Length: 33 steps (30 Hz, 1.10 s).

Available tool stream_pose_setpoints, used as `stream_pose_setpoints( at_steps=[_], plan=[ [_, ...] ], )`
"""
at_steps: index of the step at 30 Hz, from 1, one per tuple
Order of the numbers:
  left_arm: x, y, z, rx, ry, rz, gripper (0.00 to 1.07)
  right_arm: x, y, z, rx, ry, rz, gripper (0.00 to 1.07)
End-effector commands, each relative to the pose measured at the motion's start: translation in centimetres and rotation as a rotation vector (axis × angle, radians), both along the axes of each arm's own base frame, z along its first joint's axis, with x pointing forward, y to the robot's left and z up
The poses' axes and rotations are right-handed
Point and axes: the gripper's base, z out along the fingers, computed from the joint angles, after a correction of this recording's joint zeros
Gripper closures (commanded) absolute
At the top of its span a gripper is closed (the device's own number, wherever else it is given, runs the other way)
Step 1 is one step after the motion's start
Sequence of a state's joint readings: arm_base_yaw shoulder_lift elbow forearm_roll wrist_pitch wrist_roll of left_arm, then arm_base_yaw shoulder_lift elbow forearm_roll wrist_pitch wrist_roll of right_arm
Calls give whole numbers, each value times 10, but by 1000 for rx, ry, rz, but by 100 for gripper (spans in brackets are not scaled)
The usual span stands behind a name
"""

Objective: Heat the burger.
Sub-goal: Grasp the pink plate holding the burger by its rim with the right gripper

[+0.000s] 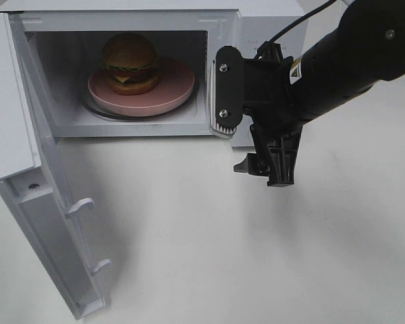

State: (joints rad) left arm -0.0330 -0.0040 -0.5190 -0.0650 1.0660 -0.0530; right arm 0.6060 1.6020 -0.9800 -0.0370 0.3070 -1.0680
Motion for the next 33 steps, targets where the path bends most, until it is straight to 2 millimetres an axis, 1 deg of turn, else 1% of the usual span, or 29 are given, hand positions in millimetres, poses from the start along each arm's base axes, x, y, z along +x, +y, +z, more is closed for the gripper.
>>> stream_pose_setpoints(
  at_steps=[1, 2, 3, 4, 6, 7, 8, 9, 10, 13, 14, 16, 18, 19, 20, 25, 26, 27, 29, 30, 32, 33],
  plan=[
    [-1, -1, -1, -7, -6, -3, 7, 1, 10, 10, 7, -61, 35, 15],
    [-1, -1, -1, -5, -6, -2, 7, 5, 17, 13, 10, -77, 44, 15],
    [-1, -1, -1, -5, -6, -2, 7, 5, 17, 13, 10, -77, 44, 15],
    [-1, -1, -1, -5, -6, -2, 7, 11, 26, 14, 14, -93, 51, 16],
    [-1, -1, -1, -5, -6, -2, 7, 14, 28, 15, 10, -101, 55, 16],
    [-1, -1, -1, -5, -6, -2, 7, 18, 38, 14, 4, -112, 73, 16],
    [-1, -1, -1, -5, -6, -2, 7, 18, 38, 14, 4, -112, 73, 16],
    [-1, -1, -1, -5, -6, -2, 7, 23, 46, 13, -5, -123, 89, 17],
    [-1, -1, -1, -5, -6, -2, 7, 25, 50, 11, -9, -125, 95, 17],
    [-1, -1, -1, -5, -6, -2, 7, 30, 55, 9, -11, -129, 98, 17],
    [-1, -1, -1, -5, -6, -2, 7, 34, 62, 5, -13, -126, 107, 17],
    [-1, -1, -1, -5, -6, -2, 7, 36, 65, 3, -18, -126, 112, 17],
    [-1, -1, -1, -5, -6, -2, 7, 43, 74, -4, -30, -131, 127, 17],
    [-1, -1, -1, -5, -6, -2, 7, 43, 74, -4, -30, -131, 127, 17],
    [-1, -1, -1, -5, -6, -2, 7, 48, 81, -7, -29, -134, 132, 18],
    [-1, -1, -1, -5, -6, -2, 7, 59, 90, -16, -33, -129, 132, 18],
    [-1, -1, -1, -5, -6, -2, 7, 64, 95, -20, -33, -129, 132, 18],
    [-1, -1, -1, -5, -6, -2, 7, 64, 95, -20, -33, -129, 132, 18],
    [-1, -1, -1, -5, -6, -2, 7, 71, 101, -26, -37, -128, 134, 19],
    [-1, -1, -1, -5, -6, -2, 7, 71, 101, -26, -37, -128, 134, 19],
    [-1, -1, -1, -5, -6, -2, 7, 83, 109, -35, -41, -126, 130, 19],
    [-1, -1, -1, -5, -6, -2, 7, 83, 109, -35, -41, -126, 130, 19]
  ],
)
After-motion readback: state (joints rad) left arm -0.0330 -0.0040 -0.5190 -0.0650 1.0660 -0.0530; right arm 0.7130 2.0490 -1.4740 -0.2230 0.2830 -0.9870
